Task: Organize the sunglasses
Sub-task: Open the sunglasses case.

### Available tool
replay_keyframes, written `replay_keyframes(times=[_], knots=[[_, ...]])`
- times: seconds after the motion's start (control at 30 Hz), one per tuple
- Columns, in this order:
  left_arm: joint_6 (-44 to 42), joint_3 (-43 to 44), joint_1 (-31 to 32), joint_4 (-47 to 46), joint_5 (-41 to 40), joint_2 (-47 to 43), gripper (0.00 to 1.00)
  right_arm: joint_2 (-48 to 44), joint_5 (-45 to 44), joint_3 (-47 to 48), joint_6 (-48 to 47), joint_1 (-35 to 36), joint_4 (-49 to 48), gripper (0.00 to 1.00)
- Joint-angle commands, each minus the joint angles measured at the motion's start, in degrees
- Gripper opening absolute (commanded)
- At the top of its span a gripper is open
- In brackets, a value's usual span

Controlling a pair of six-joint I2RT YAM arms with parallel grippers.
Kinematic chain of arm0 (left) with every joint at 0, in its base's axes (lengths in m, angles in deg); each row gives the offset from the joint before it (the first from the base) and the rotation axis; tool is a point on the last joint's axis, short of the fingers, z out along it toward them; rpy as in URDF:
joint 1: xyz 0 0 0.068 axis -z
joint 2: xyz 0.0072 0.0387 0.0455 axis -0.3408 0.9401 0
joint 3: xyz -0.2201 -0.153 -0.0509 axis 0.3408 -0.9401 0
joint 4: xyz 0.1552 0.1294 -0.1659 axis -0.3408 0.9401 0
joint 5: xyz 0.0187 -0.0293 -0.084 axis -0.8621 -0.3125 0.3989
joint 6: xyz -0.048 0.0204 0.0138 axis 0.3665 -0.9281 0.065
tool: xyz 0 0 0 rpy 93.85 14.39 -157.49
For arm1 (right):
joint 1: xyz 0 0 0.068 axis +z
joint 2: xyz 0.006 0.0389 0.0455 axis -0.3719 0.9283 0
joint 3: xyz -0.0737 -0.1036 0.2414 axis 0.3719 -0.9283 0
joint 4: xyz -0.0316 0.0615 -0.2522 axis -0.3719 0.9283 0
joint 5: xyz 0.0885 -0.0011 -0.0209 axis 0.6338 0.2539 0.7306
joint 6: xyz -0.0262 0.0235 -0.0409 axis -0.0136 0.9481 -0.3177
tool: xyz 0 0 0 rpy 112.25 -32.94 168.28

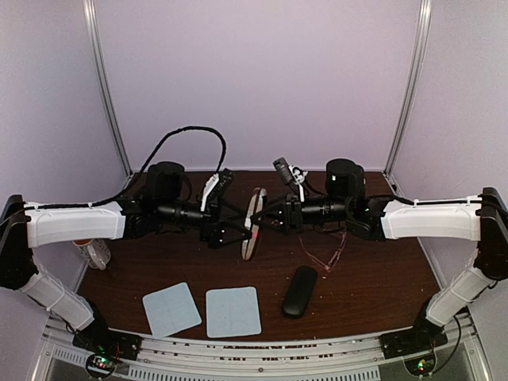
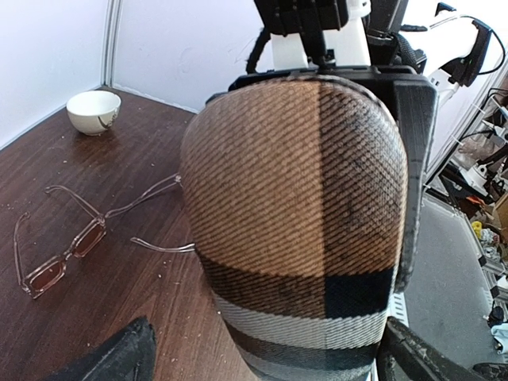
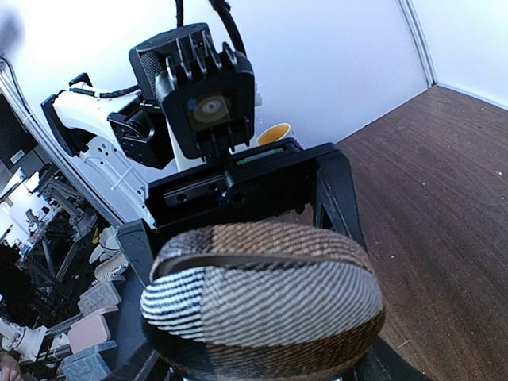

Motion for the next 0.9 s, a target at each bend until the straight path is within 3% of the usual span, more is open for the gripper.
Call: replay_keyframes(times=[0.0,0.43,0.87], knots=[[-0.74,-1.86,-5.06,1.15,-9.09,1.0,0.98,-2.23,13.27,0.52,3.7,2.04,-7.66,0.1],[-0.78,-2.19,-5.98,1.16,-9.16,1.03,0.98,-1.61,14.37,0.79,4.38,2.26,-8.72,0.1],[-1.71,-2.42,-6.89,3.73,-15.42,1.49,0.97,-1.8,15.51,1.16,4.18,2.35,-7.43,0.1]])
